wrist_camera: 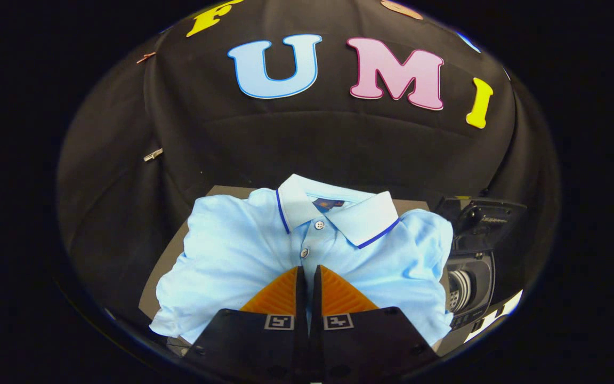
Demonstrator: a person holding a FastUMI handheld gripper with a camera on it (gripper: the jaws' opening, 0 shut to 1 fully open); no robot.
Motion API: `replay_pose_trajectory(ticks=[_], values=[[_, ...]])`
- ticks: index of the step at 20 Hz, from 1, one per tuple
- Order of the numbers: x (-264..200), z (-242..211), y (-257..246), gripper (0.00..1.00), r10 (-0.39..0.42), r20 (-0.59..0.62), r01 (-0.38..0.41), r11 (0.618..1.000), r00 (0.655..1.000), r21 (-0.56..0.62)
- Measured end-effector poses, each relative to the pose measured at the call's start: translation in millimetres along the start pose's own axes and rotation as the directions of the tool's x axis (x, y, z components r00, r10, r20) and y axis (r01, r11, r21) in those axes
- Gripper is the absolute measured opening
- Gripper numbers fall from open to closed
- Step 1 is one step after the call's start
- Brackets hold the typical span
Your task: Put the clothes into the washing machine and then close the washing machine lid.
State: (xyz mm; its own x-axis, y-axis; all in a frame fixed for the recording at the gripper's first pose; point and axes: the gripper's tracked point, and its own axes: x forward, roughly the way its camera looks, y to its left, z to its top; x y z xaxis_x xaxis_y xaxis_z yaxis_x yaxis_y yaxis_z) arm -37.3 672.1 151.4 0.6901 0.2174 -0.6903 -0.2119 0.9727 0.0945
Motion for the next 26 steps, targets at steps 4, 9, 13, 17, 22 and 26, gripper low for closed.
replay_pose_trajectory(ticks=[4, 9, 13, 17, 22, 26], values=[[-32.1, 21.2, 2.9, 0.05, -0.018, 0.096, 0.022, 0.999, 0.995, -0.042], [-69.6, 43.1, -6.1, 0.05, -0.038, 0.192, 0.051, 0.997, 0.981, -0.065], [-99.5, 57.3, -39.8, 0.05, -0.069, 0.258, 0.086, 0.995, 0.964, -0.055], [-121.3, 64.7, -77.9, 0.05, -0.077, 0.303, 0.098, 0.994, 0.95, -0.054], [-133.6, 66.7, -123.8, 0.05, -0.091, 0.33, 0.11, 0.993, 0.94, -0.039], [-138.7, 69.5, -169.2, 0.05, -0.108, 0.342, 0.111, 0.994, 0.934, 0.01]])
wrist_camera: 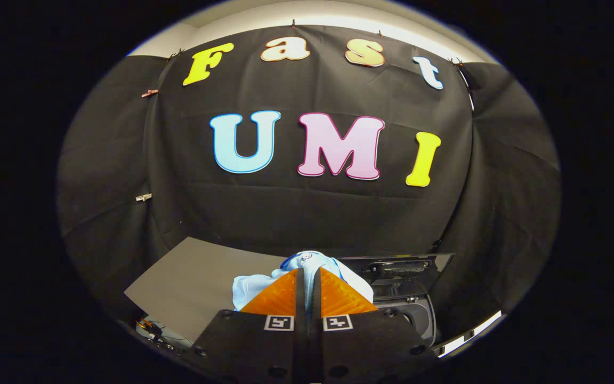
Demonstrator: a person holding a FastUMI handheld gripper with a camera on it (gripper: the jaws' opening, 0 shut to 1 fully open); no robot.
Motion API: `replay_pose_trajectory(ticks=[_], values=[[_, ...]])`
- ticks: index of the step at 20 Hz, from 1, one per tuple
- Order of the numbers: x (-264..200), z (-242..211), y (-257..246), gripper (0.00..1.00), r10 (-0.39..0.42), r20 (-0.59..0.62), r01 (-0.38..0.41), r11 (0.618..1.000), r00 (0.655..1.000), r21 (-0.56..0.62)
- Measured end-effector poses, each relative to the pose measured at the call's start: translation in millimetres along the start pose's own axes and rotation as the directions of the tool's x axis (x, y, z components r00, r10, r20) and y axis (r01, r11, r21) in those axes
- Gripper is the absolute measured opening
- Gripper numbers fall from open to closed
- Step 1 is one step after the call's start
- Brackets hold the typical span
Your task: Put the clothes into the washing machine and then close the washing machine lid.
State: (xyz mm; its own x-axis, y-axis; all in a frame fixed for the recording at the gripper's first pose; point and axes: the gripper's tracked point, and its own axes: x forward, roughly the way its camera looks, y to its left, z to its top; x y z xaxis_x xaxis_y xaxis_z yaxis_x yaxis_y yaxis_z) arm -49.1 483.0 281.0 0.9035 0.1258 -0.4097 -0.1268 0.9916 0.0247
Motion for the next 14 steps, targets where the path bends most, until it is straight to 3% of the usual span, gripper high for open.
replay_pose_trajectory(ticks=[7, 14], values=[[22.3, -9.0, -90.1, 0.05, -0.091, 0.001, 0.091, 0.996, 0.996, 0.025], [65.4, -64.3, -152.0, 0.05, -0.151, -0.069, 0.153, 0.988, 0.986, 0.02]])
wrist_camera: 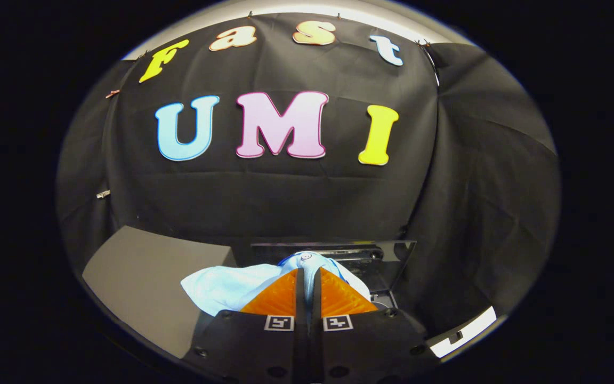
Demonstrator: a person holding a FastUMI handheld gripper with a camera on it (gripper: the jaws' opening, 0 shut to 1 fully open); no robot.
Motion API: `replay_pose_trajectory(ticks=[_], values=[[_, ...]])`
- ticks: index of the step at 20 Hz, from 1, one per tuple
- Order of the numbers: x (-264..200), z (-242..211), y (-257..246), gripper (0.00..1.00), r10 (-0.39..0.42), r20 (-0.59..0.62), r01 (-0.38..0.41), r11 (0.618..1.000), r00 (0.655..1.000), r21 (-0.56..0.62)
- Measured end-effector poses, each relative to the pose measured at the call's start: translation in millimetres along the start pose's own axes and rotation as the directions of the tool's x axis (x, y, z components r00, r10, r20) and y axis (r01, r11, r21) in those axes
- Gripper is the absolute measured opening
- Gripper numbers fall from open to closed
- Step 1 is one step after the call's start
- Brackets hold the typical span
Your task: Put the clothes into the washing machine and then close the washing machine lid.
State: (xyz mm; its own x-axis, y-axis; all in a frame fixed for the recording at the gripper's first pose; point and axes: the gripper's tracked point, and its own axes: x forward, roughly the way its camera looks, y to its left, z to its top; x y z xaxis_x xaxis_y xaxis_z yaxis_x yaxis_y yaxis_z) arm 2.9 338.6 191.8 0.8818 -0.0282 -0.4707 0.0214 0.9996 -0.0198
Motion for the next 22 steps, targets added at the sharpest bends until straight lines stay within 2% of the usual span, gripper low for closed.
replay_pose_trajectory(ticks=[6, 13, 19, 22], values=[[55.3, -80.3, -27.9, 0.05, -0.019, -0.114, 0.016, 1.0, 0.993, -0.021], [99.7, -174.5, -51.4, 0.05, -0.024, -0.262, 0.003, 0.997, 0.965, -0.083], [125.5, -225.8, -59.8, 0.05, -0.005, -0.331, -0.013, 0.999, 0.943, -0.051], [132.2, -256.2, -64.0, 0.05, 0.007, -0.387, -0.03, 0.998, 0.922, -0.053]])
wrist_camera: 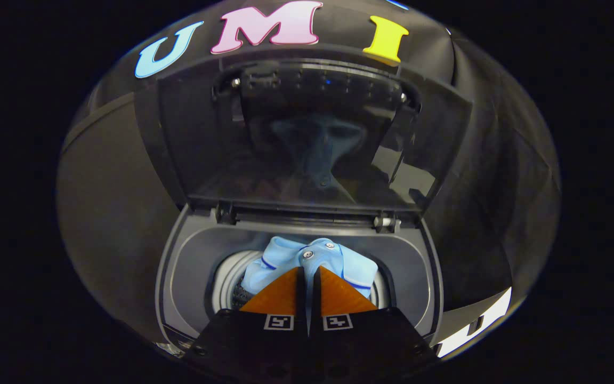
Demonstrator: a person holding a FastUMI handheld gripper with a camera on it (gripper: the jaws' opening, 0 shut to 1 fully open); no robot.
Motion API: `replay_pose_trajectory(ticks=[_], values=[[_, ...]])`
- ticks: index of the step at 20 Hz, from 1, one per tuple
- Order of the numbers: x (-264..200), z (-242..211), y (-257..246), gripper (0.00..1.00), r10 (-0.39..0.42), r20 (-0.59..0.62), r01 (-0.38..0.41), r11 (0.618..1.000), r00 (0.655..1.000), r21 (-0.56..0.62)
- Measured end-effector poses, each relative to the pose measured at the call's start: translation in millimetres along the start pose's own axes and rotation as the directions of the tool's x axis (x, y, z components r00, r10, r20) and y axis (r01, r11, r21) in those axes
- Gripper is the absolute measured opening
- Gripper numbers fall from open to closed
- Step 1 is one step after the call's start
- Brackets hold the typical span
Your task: Put the clothes into the washing machine and then close the washing machine lid.
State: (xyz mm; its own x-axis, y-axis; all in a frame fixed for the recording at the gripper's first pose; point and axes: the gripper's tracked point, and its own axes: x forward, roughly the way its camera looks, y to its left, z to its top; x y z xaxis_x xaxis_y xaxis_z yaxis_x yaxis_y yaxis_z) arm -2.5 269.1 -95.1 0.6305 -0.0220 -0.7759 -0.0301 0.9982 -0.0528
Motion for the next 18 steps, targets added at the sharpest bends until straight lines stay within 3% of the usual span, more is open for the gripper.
replay_pose_trajectory(ticks=[5, 18], values=[[29.7, -42.8, 4.3, 0.05, 0.025, -0.091, -0.025, 1.0, 0.996, 0.004], [35.6, -66.8, 2.2, 0.05, 0.018, -0.223, -0.021, 1.0, 0.975, -0.012]])
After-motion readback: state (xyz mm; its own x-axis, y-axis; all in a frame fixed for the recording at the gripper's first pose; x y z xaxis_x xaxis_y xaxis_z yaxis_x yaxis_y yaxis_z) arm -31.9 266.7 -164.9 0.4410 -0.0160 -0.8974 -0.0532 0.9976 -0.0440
